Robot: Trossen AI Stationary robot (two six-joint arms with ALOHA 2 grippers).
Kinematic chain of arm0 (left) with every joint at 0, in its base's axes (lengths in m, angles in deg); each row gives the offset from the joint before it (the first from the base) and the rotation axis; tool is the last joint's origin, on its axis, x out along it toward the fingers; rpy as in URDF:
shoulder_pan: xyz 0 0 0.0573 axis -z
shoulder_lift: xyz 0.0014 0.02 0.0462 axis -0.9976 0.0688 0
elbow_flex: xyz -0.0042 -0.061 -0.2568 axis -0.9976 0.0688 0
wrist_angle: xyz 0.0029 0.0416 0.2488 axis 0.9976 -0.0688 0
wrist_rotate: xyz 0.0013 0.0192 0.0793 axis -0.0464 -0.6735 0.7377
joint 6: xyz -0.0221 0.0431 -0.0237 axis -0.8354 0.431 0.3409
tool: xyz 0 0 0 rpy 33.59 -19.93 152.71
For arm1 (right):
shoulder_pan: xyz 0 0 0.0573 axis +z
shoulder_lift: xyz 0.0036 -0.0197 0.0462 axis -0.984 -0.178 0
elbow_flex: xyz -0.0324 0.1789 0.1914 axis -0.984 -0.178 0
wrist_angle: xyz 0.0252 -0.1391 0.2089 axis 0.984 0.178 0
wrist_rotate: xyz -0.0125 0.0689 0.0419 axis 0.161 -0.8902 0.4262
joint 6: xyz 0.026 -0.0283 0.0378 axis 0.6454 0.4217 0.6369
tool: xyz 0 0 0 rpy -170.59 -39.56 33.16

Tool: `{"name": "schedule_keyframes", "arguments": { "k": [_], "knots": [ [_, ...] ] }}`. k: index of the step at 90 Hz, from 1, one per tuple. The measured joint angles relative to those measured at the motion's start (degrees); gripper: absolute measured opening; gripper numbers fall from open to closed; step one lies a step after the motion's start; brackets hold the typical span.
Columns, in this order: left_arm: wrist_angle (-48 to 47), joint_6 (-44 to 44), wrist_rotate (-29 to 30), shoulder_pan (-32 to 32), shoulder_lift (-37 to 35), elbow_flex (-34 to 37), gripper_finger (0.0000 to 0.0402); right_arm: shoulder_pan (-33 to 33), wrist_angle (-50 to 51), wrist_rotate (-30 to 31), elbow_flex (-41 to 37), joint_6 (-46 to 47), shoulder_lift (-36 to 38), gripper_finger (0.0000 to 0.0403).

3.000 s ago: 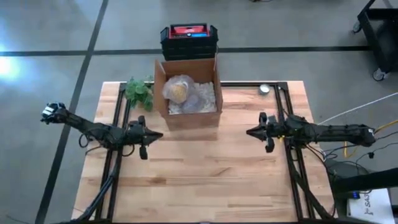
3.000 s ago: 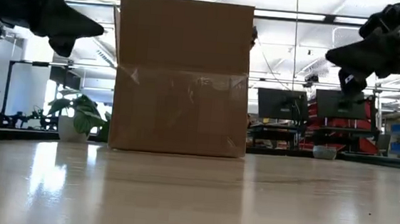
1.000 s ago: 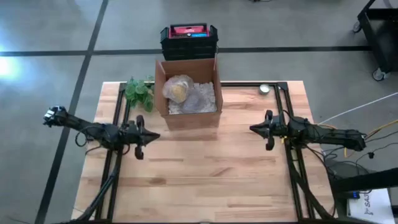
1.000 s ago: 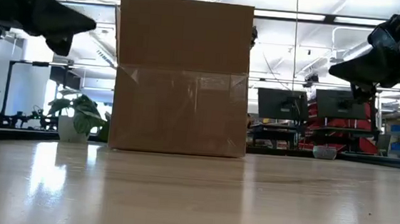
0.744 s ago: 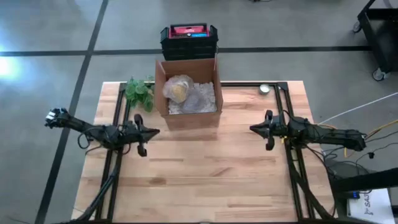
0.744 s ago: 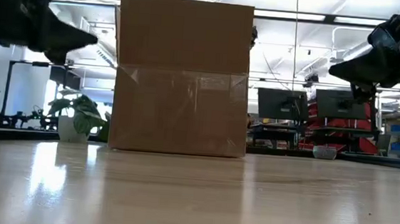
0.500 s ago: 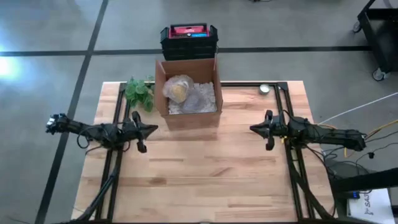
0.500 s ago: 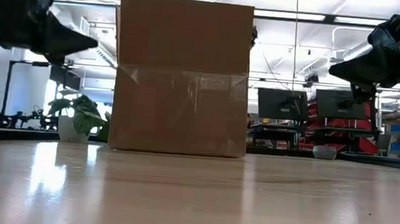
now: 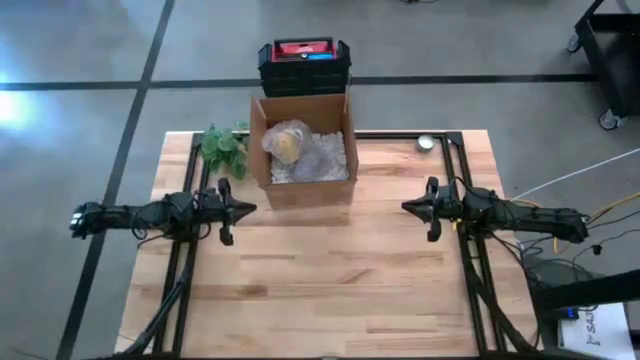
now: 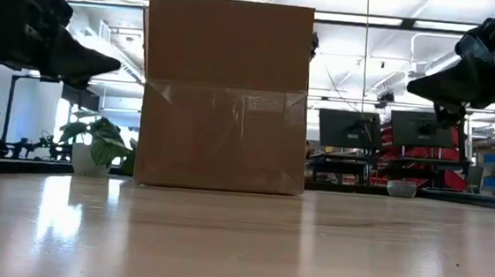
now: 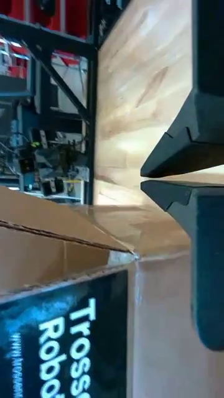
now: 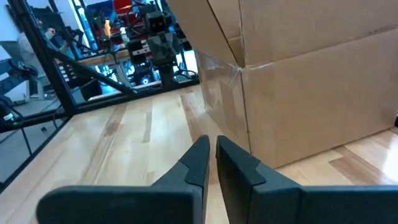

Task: Wrap mug
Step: Return to Home Position

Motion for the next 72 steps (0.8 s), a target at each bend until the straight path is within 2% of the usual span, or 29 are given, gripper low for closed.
{"name": "schedule_keyframes", "arguments": {
  "k": [11, 27, 41, 57, 67, 72],
  "knots": [
    [0.0, -1.0, -0.1, -0.4, 2.3, 0.0, 0.0009, 0.0, 0.0, 0.0, 0.0, 0.0, 0.0, 0.0014],
    [-0.8, -3.6, -4.5, -0.4, 2.2, 0.0, 0.0009, 0.0, 0.0, 0.0, 0.0, 0.0, 0.0, 0.0014],
    [1.2, -3.6, -4.6, -0.4, -0.7, -0.1, 0.0009, 0.0, 0.0, 0.0, 0.0, 0.0, 0.0, 0.0014],
    [-2.4, -2.3, -4.1, -0.4, -7.0, -0.9, 0.0009, 0.0, -0.1, 0.0, 0.0, 0.0, 0.0, 0.0014],
    [-2.4, -2.8, -3.9, -0.6, -7.0, -0.7, 0.0009, 0.0, -0.1, 0.0, 0.0, 0.0, 0.0, 0.0014],
    [-2.3, -2.9, -2.0, -0.5, -6.5, -0.7, 0.0009, 0.0, -0.1, 0.0, 0.0, 0.0, 0.0, 0.0014]
  ]
}}
